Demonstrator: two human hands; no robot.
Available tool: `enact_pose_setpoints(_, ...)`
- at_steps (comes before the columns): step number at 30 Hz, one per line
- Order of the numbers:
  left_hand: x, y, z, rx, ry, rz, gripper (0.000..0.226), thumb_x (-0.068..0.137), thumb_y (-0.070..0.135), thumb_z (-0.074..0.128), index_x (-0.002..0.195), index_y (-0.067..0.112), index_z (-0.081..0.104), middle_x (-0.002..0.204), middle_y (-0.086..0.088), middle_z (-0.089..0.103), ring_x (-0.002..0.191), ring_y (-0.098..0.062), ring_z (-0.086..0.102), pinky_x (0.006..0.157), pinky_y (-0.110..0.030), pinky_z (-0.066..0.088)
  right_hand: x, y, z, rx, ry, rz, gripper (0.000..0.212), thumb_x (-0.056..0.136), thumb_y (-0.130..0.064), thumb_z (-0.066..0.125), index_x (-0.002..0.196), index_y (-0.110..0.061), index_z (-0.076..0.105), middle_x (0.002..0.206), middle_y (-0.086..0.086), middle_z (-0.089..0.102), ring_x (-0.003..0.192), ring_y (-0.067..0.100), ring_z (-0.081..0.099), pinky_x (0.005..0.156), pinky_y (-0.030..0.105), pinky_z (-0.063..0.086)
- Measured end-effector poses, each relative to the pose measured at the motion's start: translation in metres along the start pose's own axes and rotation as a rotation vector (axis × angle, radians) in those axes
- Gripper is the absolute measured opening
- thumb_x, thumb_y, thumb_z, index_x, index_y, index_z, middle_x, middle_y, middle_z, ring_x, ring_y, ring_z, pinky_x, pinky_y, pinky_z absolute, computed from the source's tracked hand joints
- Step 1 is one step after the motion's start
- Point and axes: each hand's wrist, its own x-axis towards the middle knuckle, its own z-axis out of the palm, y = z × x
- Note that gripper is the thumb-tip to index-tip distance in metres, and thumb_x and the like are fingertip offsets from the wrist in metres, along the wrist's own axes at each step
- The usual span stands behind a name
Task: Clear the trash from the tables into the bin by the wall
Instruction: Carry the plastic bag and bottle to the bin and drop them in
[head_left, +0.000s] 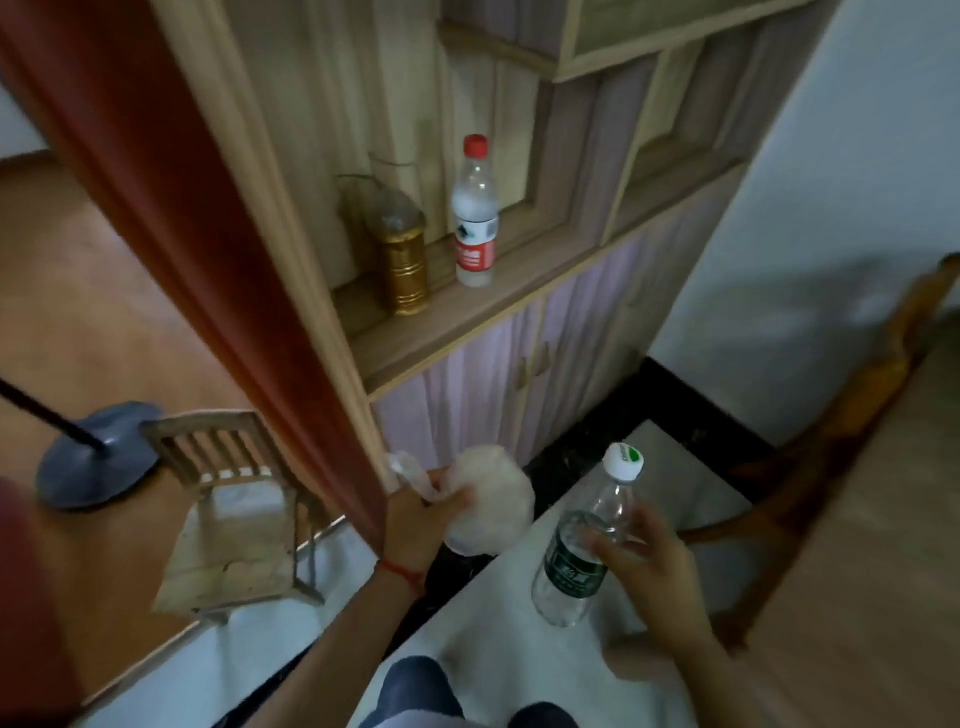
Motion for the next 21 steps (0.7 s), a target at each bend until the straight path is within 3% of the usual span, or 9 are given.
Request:
enact_pose_setpoints(2,0.014,0.005,0.01,0.035,-0.123,-0.006,0.018,0.076,0.008,0.071,0.092,0.013,0.067,0.077,0.0,0.066,0.072,-0.014,0.062,0.062,-0.016,0.053,-0.006,-0.001,-0.002,0.026,0.079,0.045,0.028,0.076,-0.019,0.074,0.091,-0.034,0.056,0.09,-0.016,0.065,0.087,0.004,0.061,0.067,0.018,0.045)
enact_pose_setpoints(4,0.025,0.009,0.023,0.072,-0.226,-0.009,0.014,0.076,0.009,0.071,0.084,0.021,0.068,0.078,-0.003,0.068,0.081,-0.022,0.064,0.076,-0.032,0.053,-0.013,0.0,-0.006,0.045,0.159,0.079,0.027,0.077,-0.017,0.073,0.096,-0.028,0.057,0.091,-0.012,0.066,0.088,0.008,0.062,0.066,0.016,0.045)
enact_pose_setpoints(6,0.034,0.011,0.038,0.121,-0.315,0.0,0.019,0.076,0.009,0.07,0.075,0.027,0.064,0.076,0.0,0.066,0.085,-0.024,0.063,0.081,-0.036,0.051,-0.021,0.002,-0.011,0.052,0.235,0.114,0.033,0.076,-0.018,0.072,0.105,-0.023,0.057,0.094,-0.012,0.065,0.09,0.009,0.061,0.066,0.013,0.045)
enact_pose_setpoints(8,0.039,0.014,0.055,0.156,-0.394,0.017,0.017,0.077,0.008,0.07,0.075,0.023,0.062,0.075,0.002,0.064,0.083,-0.022,0.061,0.076,-0.027,0.051,-0.029,0.005,-0.016,0.054,0.317,0.152,0.041,0.074,-0.024,0.074,0.111,-0.022,0.056,0.097,-0.01,0.066,0.092,0.011,0.062,0.071,0.018,0.049)
enact_pose_setpoints(11,0.042,0.018,0.079,0.172,-0.481,0.042,0.013,0.077,0.003,0.069,0.089,0.006,0.064,0.079,-0.003,0.062,0.074,-0.014,0.058,0.057,-0.003,0.045,-0.038,0.011,-0.024,0.048,0.402,0.192,0.049,0.073,-0.028,0.074,0.117,-0.017,0.055,0.104,-0.002,0.067,0.093,0.016,0.064,0.081,0.035,0.054)
enact_pose_setpoints(12,0.044,0.018,0.086,0.184,-0.508,0.059,0.017,0.077,0.003,0.068,0.094,0.002,0.064,0.08,-0.003,0.062,0.072,-0.011,0.056,0.055,-0.001,0.044,-0.039,0.012,-0.026,0.052,0.426,0.204,0.049,0.073,-0.027,0.074,0.117,-0.017,0.055,0.104,-0.001,0.067,0.092,0.015,0.064,0.08,0.034,0.054)
enact_pose_setpoints(16,0.052,0.019,0.119,0.215,-0.625,0.106,0.026,0.077,0.004,0.068,0.103,-0.002,0.065,0.082,-0.003,0.064,0.072,-0.001,0.057,0.056,0.0,0.042,-0.036,0.012,-0.039,0.049,0.508,0.225,0.042,0.076,-0.017,0.072,0.115,-0.016,0.054,0.095,-0.008,0.065,0.079,-0.005,0.063,0.06,0.004,0.047)
enact_pose_setpoints(18,0.059,0.022,0.136,0.227,-0.663,0.123,0.026,0.078,0.002,0.066,0.104,-0.002,0.064,0.086,-0.006,0.063,0.065,0.006,0.059,0.055,0.001,0.042,-0.028,0.015,-0.048,0.051,0.54,0.236,0.04,0.077,-0.014,0.071,0.114,-0.014,0.054,0.091,-0.015,0.062,0.074,-0.015,0.06,0.057,0.0,0.043)
enact_pose_setpoints(21,0.075,0.027,0.166,0.215,-0.703,0.119,0.023,0.078,0.001,0.066,0.101,0.0,0.064,0.079,0.0,0.064,0.063,0.011,0.062,0.056,-0.001,0.043,-0.005,0.02,-0.063,0.05,0.583,0.241,0.041,0.077,-0.016,0.071,0.114,-0.013,0.055,0.093,-0.013,0.063,0.077,-0.006,0.061,0.06,0.002,0.045)
